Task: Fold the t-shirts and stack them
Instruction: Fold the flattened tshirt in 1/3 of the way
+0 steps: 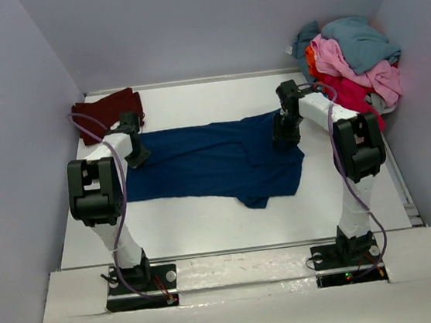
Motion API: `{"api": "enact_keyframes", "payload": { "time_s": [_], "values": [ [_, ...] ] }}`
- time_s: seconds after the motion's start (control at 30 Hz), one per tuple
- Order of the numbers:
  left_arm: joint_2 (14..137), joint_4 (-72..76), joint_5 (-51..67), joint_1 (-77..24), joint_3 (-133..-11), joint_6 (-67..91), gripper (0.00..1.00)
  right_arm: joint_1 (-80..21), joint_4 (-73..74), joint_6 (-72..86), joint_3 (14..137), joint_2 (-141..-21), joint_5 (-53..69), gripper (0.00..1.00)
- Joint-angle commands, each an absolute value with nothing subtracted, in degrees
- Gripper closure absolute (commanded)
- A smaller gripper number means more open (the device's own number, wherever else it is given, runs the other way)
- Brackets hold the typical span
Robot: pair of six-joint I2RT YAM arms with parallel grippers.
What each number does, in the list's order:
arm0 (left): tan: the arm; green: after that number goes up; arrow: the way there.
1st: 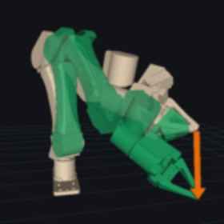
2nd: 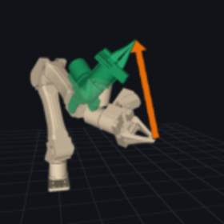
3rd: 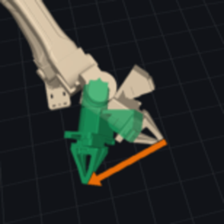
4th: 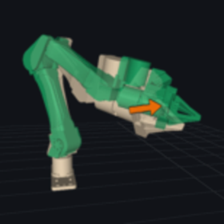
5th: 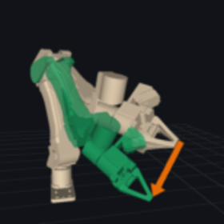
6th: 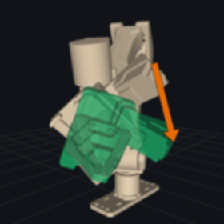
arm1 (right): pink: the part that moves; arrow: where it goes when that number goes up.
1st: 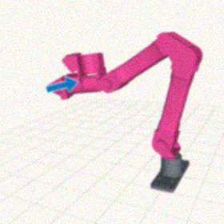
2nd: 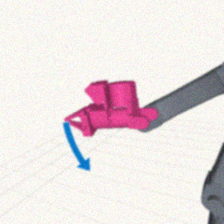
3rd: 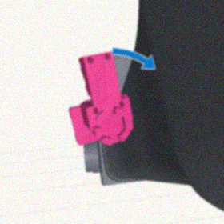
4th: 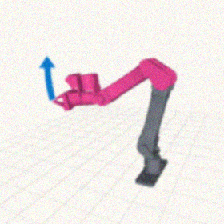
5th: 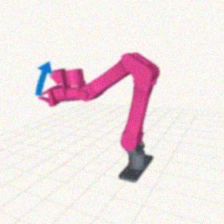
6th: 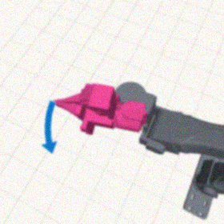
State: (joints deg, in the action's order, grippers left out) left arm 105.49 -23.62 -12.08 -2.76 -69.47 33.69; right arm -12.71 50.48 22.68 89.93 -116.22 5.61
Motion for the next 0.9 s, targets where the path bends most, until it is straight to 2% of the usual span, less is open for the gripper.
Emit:
{"api": "enact_keyframes", "payload": {
  "time_s": [0.0,0.47,0.87],
  "values": [
    [104.32,-26.89,-17.74,-2.55,-72.68,34.01,0.94,-12.57,49.22,22.15,89.82,-115.40,5.98,0.51],
    [104.24,-29.09,-20.65,-1.41,-73.92,34.80,0.94,-12.57,49.22,22.06,89.65,-115.49,6.24,0.51],
    [104.33,-27.25,-17.84,0.79,-70.93,35.07,0.94,-12.57,49.22,21.80,89.38,-115.40,6.24,0.51]
  ]
}}
